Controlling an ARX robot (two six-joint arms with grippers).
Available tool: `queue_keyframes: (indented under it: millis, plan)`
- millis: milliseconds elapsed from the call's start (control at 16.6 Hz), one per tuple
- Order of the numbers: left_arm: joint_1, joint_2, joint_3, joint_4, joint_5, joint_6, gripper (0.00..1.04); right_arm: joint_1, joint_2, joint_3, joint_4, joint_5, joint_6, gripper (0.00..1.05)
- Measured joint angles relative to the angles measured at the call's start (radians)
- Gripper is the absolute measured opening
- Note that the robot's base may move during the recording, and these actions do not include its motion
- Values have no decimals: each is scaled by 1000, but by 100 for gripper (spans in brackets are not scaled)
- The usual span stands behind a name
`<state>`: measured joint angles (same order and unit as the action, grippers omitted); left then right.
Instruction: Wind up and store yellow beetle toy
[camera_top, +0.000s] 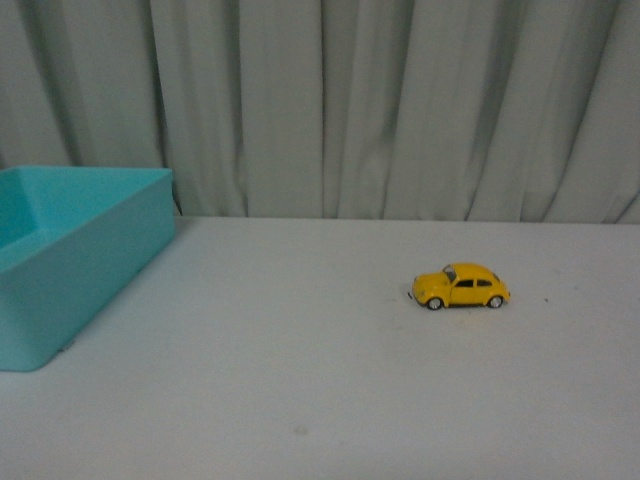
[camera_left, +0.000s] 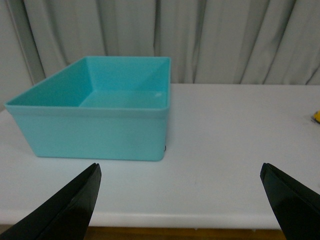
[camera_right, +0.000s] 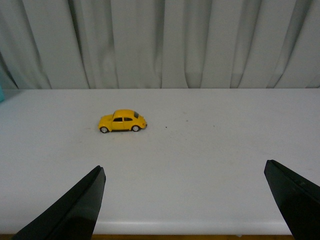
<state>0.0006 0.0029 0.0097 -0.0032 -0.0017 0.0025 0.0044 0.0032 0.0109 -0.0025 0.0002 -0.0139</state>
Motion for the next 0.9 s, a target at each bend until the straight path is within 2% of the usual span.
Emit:
queue_keyframes:
  millis: [902]
  plan:
    - [0, 0, 0, 2, 1, 0, 98, 0, 0, 0, 0, 0, 3, 98]
